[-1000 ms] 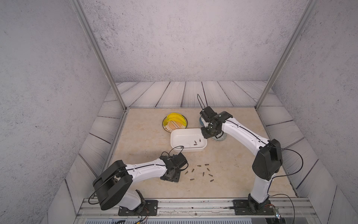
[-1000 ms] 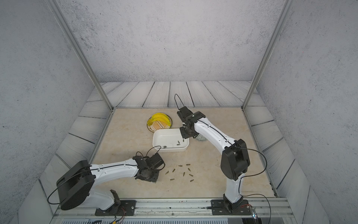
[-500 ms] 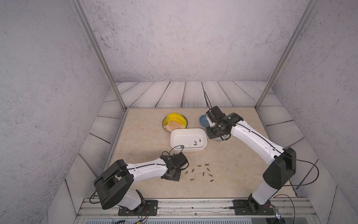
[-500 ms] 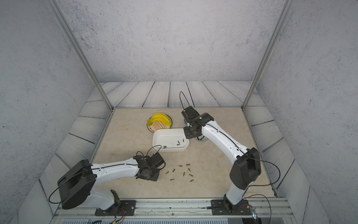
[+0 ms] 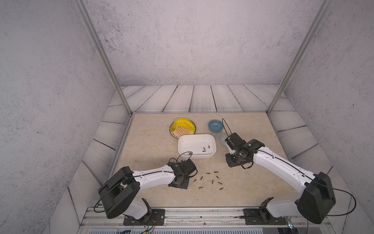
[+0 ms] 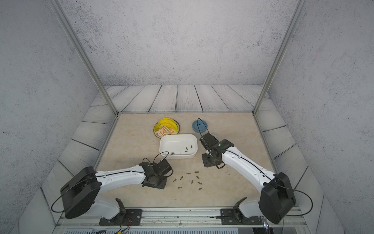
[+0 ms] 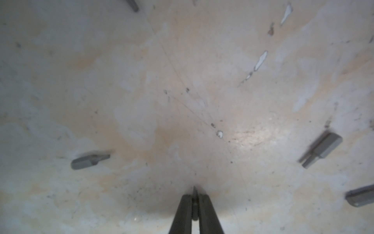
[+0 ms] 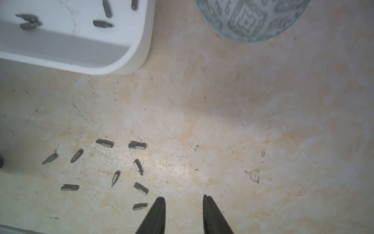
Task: Put the bit on the desktop into the storage box
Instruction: Pick up the screwdriver bit from the center of the board, then place the screwdriver bit in the storage box.
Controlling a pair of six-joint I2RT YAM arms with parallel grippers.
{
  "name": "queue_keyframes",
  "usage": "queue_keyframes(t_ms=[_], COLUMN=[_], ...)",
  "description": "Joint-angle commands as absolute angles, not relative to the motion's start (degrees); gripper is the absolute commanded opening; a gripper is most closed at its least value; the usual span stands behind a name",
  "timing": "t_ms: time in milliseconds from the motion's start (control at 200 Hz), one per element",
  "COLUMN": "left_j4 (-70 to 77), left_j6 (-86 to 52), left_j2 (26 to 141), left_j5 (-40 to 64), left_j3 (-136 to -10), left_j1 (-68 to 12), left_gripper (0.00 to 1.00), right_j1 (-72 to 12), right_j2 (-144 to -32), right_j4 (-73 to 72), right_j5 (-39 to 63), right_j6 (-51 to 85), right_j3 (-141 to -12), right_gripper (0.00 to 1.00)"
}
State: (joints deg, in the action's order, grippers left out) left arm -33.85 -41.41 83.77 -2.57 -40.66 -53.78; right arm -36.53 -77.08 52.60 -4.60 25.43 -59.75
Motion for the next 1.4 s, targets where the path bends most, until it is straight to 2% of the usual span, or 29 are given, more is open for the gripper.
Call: queue_keyframes(t_ms=[0, 205, 451, 771, 1066, 1251, 1392], left_j4=[-30.95, -42.97, -48.7, -51.9, -46.83, -45.76, -46.11], left_j6=[-40.71, -36.92, -27.14, -15.91, -15.03, -14.77, -14.33], left_j2=[86.48, 80.41, 79.44, 100.16, 110.79, 112.18, 113.4], left_j5=[0.51, -3.34, -3.73, 2.32, 5.62, 5.74, 6.25], left_j3=[-39.77, -49.34, -64.42, -87.13, -89.67, -90.04, -90.9], left_j1=[-53.93, -53.17, -46.26, -36.62, -35.24, -34.98, -34.8], left_gripper=[0.0, 0.0, 0.0, 0.0, 0.0, 0.11, 0.33], right_j1=[-38.54, -39.11, -40.54, -44.91, -45.09, -45.17, -45.98], right_j2=[-74.34, -73.17, -71.87, -72.26, -73.59, -74.35, -74.45], right_j4=[49.83, 47.58, 44.6, 43.55, 40.62, 41.29, 41.57], right_j5=[-3.03, -2.47, -0.46, -2.61, -3.2, -2.65, -1.86], right_j6=[29.36, 31.38, 34.16, 37.62, 33.77, 34.53, 35.78], right_j3=[-56.42, -50.35, -46.15, -44.56, -43.43, -44.09, -43.88], right_gripper=[0.36, 0.36, 0.36, 0.36, 0.36, 0.36, 0.36])
